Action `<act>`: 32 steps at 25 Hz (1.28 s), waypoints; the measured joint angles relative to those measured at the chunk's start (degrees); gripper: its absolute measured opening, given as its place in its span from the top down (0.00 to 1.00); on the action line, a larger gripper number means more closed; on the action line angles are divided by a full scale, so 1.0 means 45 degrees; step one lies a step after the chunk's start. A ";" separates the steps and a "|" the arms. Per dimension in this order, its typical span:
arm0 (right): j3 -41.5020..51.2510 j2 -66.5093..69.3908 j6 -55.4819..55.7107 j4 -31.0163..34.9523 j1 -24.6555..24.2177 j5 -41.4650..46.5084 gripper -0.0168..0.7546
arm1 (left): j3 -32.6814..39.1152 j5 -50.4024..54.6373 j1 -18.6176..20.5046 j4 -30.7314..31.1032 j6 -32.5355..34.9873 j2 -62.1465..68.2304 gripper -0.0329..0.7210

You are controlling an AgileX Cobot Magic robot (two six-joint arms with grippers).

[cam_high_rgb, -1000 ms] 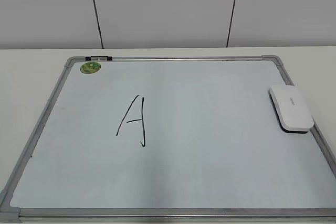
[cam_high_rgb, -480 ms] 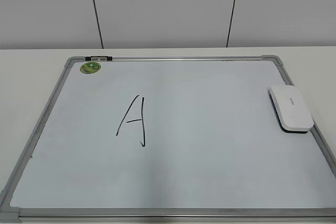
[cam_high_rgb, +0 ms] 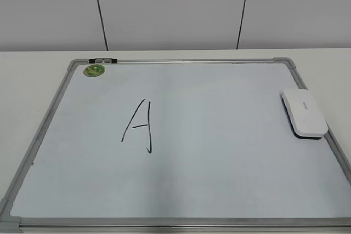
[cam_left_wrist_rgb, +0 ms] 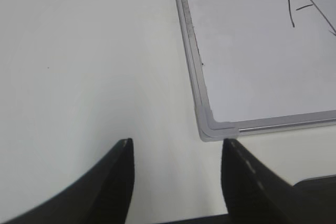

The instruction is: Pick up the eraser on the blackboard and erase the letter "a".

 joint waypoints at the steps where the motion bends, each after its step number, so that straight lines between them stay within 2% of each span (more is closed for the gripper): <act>1: 0.0000 0.0000 0.0000 0.0000 0.0000 0.0000 0.31 | 0.0000 0.0000 0.0000 0.0000 0.0000 0.0000 0.44; 14: 0.0000 -0.0460 -0.0008 -0.0023 0.0000 0.0016 0.31 | 0.0000 -0.0013 0.0055 0.0000 0.0000 -0.0077 0.46; 18: 0.0000 -0.1456 -0.0008 -0.0017 -0.0372 0.0016 0.31 | 0.0000 -0.0013 0.1002 0.0000 0.0000 -0.0344 0.47; 22: 0.0000 -0.2461 -0.0008 -0.0053 -0.1481 0.0049 0.31 | 0.0000 -0.0013 0.2427 0.0000 0.0000 -0.0893 0.47; 25: 0.0000 -0.3377 -0.0008 -0.0053 -0.1895 0.0106 0.31 | 0.0000 -0.0013 0.3189 0.0000 0.0000 -0.1365 0.47; 32: 0.0000 -0.5333 -0.0008 -0.0053 -0.1973 0.0185 0.31 | 0.0010 -0.0032 0.3560 0.0000 0.0000 -0.1854 0.49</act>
